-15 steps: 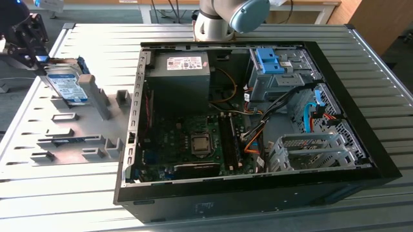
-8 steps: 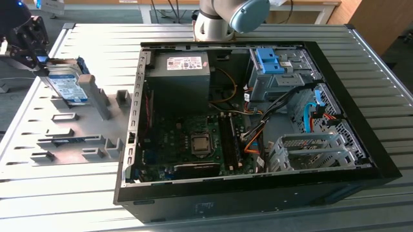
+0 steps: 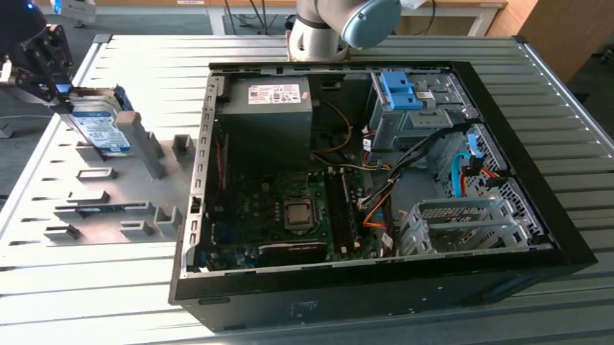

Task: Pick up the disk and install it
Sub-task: 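Pick up the disk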

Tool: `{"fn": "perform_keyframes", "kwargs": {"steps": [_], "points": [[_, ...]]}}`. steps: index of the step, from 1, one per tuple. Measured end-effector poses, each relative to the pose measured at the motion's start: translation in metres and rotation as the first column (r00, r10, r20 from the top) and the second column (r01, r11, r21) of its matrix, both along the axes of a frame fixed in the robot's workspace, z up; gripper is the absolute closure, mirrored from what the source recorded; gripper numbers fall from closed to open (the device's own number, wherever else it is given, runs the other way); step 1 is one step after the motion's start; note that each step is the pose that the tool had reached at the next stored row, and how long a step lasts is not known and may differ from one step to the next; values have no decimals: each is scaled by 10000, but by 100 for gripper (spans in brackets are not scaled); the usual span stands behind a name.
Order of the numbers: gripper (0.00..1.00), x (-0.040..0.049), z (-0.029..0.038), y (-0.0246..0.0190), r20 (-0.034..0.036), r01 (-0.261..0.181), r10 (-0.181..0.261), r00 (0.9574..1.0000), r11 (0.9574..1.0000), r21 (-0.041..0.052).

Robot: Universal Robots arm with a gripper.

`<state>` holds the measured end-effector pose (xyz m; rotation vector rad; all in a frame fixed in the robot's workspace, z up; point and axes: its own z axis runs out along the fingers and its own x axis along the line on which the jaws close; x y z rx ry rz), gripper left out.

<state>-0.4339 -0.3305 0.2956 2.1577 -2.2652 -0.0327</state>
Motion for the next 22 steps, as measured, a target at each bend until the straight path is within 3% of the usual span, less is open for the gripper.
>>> {"fn": "perform_keyframes", "kwargs": {"steps": [22], "points": [[63,0,-24,-1,0,-122,122,9999,9999,-1]]}}
